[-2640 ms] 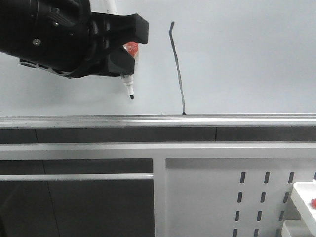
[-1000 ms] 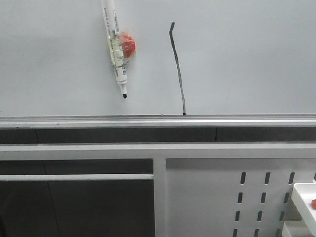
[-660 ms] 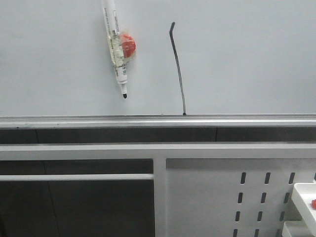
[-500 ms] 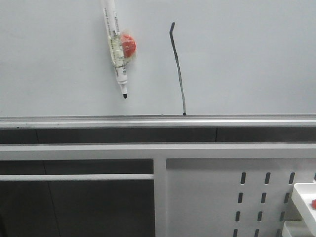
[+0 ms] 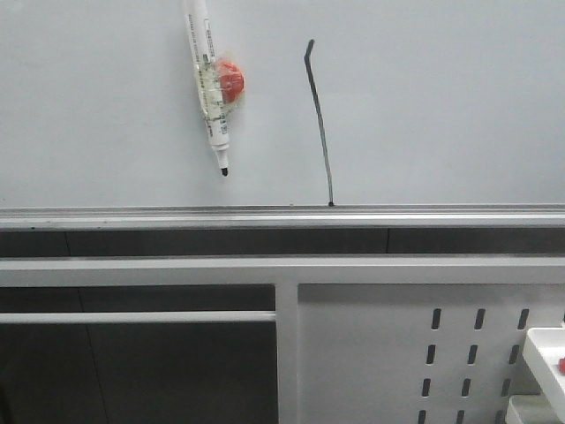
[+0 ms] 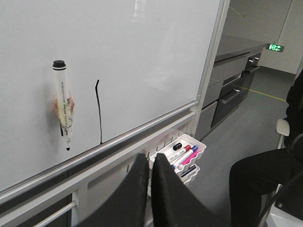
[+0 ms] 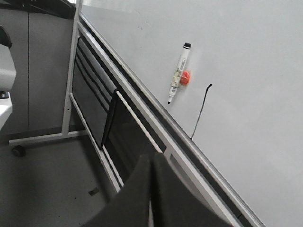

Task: Write number 1 on whiteboard

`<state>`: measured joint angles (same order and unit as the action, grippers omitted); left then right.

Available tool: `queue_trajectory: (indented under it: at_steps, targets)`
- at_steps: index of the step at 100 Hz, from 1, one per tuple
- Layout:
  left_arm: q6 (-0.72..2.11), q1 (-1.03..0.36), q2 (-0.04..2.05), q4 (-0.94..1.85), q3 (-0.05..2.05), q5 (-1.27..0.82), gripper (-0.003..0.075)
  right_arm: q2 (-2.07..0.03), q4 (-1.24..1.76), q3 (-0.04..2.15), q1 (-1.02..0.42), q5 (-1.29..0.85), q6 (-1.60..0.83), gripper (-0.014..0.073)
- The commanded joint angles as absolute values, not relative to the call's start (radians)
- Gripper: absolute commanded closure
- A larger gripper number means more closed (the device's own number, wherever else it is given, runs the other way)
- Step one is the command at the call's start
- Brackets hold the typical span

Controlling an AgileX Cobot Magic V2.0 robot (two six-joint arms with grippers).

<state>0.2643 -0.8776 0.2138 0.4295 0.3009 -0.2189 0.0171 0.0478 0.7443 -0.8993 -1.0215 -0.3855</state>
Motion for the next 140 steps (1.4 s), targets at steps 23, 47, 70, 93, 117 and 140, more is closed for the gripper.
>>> queue_trajectory:
  at_steps: [23,47,70,93,117,140]
  targets:
    - [0.252,-0.877,0.222,0.508,0.324,-0.135,0.074,0.03,0.06,0.759,-0.897,-0.949,-0.388,0.0643]
    - [0.252,-0.877,0.222,0.508,0.324,-0.139,0.074,0.03,0.06,0.759,-0.897,-0.949,-0.388,0.0643]
    - [0.266,-0.877,0.222,0.455,0.322,-0.122,0.074,0.03,0.06,0.759,-0.897,-0.949,-0.388,0.0643]
    - [0.519,-0.791,0.222,0.254,0.153,0.216,0.074,0.03,0.06,0.759,-0.897,-0.949,-0.388,0.0643]
    - [0.382,-0.466,0.148,0.195,-0.038,0.243,0.074,0.03,0.06,0.759,-0.897,-0.949,-0.388,0.0643]
    - [0.197,-0.251,0.037,0.113,-0.038,-0.118,0.074,0.03,0.06,0.759,-0.897,-0.949,-0.388,0.0643]
